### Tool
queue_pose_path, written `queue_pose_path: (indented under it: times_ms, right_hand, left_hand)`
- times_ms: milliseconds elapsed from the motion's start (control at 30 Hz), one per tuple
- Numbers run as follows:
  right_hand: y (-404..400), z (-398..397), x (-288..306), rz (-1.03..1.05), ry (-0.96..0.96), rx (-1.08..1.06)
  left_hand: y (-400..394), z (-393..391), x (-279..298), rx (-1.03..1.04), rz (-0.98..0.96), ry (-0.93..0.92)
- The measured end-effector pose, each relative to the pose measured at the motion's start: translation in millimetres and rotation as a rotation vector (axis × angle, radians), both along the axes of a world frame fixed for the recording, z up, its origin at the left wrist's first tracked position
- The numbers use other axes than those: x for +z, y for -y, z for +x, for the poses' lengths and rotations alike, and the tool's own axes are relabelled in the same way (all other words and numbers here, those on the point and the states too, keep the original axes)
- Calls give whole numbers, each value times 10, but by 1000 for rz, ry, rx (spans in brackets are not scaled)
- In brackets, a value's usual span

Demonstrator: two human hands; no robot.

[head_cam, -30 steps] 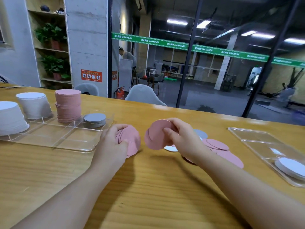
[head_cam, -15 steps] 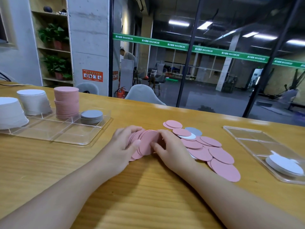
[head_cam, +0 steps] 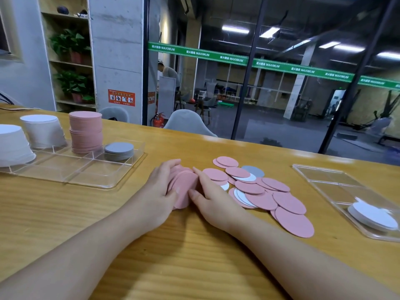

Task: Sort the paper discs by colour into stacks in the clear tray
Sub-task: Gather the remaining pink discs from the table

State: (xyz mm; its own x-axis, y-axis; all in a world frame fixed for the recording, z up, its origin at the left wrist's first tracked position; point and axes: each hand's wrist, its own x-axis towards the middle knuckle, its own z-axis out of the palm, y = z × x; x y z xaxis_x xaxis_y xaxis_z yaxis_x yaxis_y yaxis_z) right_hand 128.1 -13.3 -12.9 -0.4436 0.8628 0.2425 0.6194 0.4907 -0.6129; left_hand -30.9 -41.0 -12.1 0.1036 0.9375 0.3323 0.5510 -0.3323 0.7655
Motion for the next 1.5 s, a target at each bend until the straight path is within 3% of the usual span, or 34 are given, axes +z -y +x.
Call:
queue_pose_path:
  times_ms: [133,267,400,467,700,1067,1167,1267,1400,1500]
  right_hand:
    - [53,-20,15,31,56,64]
    - [23,51,87,86,177,88]
    - [-198,267,88,316,393,-16]
    - [-290,351,56,359,385,-138]
    - [-413,400,23,173,377,-372]
    - [-471,401,164,-101,178,-416]
    - [-497,414,153,-71,176,-432]
    - [-512,365,146,8,277,-450]
    - [-604,256,100,197,655,-472]
    - [-623,269,68,306,745,-473]
  left_hand:
    - [-13,8,9,-1,-18,-68]
    - [-6,-12,53,-22,-79,-20]
    - [6,-16,65,-11,-96,53]
    - [9,-18,59,-18,-99,77]
    - [2,-14,60,-20,-104,90]
    - [-8,10,67,-13,-110,81]
    - [-4,10,63,-15,-112,81]
    - [-6,7,59,-18,-111,80]
    - [-6,6,52,-4,-107,83]
    - [-1,14,58,-1,-106,85]
